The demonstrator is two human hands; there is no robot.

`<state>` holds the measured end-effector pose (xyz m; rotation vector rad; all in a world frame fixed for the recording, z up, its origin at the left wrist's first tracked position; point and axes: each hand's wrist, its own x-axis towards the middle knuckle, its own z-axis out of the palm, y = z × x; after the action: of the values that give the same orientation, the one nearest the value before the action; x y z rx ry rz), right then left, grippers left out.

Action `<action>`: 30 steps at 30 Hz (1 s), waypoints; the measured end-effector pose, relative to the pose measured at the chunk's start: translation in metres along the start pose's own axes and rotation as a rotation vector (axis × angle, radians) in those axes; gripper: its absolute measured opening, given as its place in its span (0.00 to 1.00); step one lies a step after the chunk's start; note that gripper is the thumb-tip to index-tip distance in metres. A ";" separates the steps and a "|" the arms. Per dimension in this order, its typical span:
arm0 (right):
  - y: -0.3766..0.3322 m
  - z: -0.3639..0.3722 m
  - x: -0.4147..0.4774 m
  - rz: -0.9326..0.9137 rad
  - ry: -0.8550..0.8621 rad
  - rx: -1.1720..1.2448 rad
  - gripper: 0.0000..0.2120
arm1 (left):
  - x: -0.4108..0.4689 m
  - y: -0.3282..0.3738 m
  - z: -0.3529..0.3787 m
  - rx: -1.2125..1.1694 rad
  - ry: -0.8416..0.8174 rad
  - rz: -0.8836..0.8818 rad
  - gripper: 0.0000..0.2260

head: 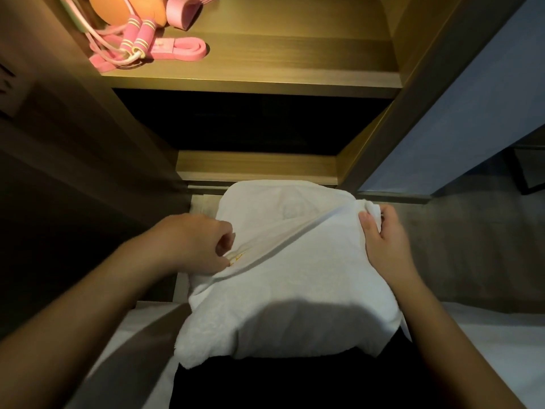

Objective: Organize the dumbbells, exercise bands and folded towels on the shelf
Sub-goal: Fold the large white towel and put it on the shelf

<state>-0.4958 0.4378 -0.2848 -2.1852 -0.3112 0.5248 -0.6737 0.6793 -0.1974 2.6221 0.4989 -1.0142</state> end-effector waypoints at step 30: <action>-0.109 -0.081 -0.027 -0.540 0.009 0.526 0.22 | -0.113 -0.035 -0.066 0.015 0.519 0.306 0.08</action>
<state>-0.4856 0.4379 -0.1468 -1.5113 -0.6530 0.2512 -0.7277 0.7116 -0.0774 2.8489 0.1793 -0.2402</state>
